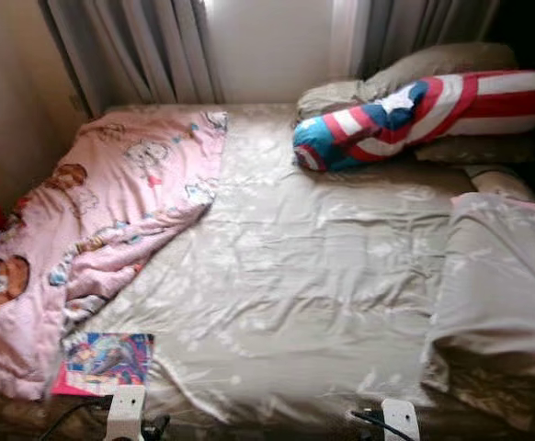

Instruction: Clean up the room

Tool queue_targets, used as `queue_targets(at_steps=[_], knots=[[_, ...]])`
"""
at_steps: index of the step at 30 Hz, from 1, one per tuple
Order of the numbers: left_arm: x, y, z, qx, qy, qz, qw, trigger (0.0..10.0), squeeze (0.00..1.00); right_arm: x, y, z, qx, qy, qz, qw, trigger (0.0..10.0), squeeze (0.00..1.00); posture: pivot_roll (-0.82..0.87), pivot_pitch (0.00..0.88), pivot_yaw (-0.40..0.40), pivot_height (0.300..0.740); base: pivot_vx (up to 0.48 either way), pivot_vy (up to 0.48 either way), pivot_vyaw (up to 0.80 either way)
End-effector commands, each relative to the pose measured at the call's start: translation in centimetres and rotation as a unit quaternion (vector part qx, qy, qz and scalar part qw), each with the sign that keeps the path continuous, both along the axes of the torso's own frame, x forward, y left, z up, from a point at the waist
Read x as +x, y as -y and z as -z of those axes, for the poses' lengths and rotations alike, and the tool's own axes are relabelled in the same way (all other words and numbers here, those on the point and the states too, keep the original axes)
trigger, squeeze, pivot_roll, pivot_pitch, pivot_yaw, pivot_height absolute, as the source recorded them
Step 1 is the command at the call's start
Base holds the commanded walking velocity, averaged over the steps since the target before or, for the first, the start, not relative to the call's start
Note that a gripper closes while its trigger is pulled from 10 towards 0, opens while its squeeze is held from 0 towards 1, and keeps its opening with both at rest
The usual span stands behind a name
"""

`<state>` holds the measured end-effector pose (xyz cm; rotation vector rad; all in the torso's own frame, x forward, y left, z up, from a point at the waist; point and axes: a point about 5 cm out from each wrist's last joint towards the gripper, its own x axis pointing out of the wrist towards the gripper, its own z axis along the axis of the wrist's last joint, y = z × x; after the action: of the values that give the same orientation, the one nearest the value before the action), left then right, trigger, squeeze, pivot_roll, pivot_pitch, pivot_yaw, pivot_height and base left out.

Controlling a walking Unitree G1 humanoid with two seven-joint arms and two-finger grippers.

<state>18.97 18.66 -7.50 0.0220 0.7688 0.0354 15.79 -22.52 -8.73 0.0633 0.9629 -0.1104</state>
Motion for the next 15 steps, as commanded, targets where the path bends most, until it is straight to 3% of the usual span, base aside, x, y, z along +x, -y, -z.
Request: queue_targets(at_steps=[1,15], knots=[[-0.78,-0.68,0.36,0.01,-0.018,0.001,1.0,10.0,0.0,-0.15,-0.44,0.16,0.006,-0.003,0.001,1.0,10.0,0.0,-0.03,0.089,-0.013,0.74,0.0,-0.319,0.0],[-0.96,-0.55,0.47,0.007,-0.021,0.007,1.0,10.0,0.0,-0.32,-0.47,0.23,0.007,-0.004,0.0,1.0,10.0,0.0,-0.04,0.057,-0.007,0.74,0.0,-0.319,0.0]])
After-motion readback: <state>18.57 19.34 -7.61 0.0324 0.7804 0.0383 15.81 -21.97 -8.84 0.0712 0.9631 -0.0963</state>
